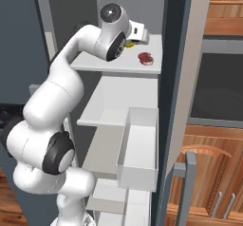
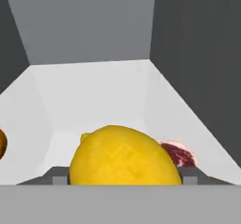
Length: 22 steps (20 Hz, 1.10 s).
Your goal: Open the fridge, remove the orange, lemon, and steak, and place them on any counter.
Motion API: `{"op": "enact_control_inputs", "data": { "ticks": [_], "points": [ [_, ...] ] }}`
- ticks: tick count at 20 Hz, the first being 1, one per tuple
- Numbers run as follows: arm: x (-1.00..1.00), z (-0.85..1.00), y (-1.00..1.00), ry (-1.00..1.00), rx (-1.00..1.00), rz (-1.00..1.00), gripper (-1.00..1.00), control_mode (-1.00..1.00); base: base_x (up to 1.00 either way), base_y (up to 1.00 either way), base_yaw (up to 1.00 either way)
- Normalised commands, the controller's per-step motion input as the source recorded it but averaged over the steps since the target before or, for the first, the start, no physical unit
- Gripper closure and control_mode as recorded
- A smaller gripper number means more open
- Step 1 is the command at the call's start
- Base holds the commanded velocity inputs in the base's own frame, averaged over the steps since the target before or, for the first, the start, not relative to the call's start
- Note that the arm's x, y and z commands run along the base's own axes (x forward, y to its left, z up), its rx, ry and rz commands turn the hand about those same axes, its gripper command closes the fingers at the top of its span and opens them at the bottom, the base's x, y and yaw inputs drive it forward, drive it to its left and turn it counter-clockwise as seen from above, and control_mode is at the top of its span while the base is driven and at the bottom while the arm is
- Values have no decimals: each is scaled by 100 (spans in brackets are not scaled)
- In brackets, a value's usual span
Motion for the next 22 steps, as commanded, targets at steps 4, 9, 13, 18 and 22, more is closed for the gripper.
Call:
{"op": "enact_control_inputs", "data": {
  "ticks": [4, 9, 13, 18, 22],
  "points": [
    [-100, 62, 13, -28, 0, 0, 100, -100, 0, 0, 0],
    [-100, 7, 49, -3, 0, 0, 100, -100, 0, 0, 0],
    [-100, -16, 69, 3, 0, -1, 100, -100, 0, 0, 0],
    [-100, -21, 57, 6, 0, -2, 100, -100, 0, 0, 0],
    [-96, -12, 21, 6, 1, -3, 100, -100, 0, 0, 0]
  ]
}}
